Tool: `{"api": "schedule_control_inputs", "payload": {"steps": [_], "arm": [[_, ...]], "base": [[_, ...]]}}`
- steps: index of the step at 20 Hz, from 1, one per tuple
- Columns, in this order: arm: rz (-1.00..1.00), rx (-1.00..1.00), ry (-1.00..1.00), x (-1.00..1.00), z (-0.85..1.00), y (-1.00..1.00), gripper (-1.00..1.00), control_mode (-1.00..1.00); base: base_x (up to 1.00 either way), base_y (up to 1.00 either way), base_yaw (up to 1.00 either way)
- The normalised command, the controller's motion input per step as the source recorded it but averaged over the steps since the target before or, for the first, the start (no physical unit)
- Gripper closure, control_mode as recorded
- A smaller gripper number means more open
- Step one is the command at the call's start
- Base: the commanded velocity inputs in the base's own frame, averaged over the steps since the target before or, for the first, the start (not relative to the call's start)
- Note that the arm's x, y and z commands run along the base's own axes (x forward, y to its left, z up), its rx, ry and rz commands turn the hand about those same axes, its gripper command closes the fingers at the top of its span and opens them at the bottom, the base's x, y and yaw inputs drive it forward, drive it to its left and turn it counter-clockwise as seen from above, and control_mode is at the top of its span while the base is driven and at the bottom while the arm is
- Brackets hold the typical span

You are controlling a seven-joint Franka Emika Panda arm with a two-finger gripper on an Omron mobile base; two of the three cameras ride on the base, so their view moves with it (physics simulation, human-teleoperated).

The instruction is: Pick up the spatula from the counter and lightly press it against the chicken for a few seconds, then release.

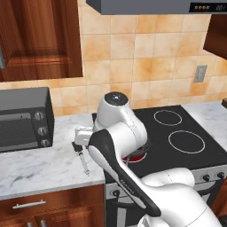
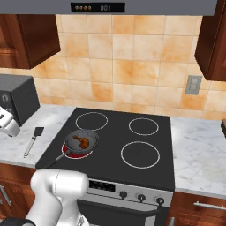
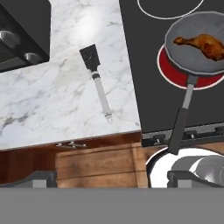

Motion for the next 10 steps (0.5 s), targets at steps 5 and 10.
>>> {"api": "schedule_control_inputs", "payload": {"steps": [5, 10], "arm": [[-0.01, -0.02, 0.00, 0.00, -0.05, 0.04, -1.00, -1.00], [0.00, -0.03, 0.00, 0.05, -0.03, 0.09, -1.00, -1.00]], "base": [[0.00, 0.00, 0.00], [0.00, 0.00, 0.00]]}}
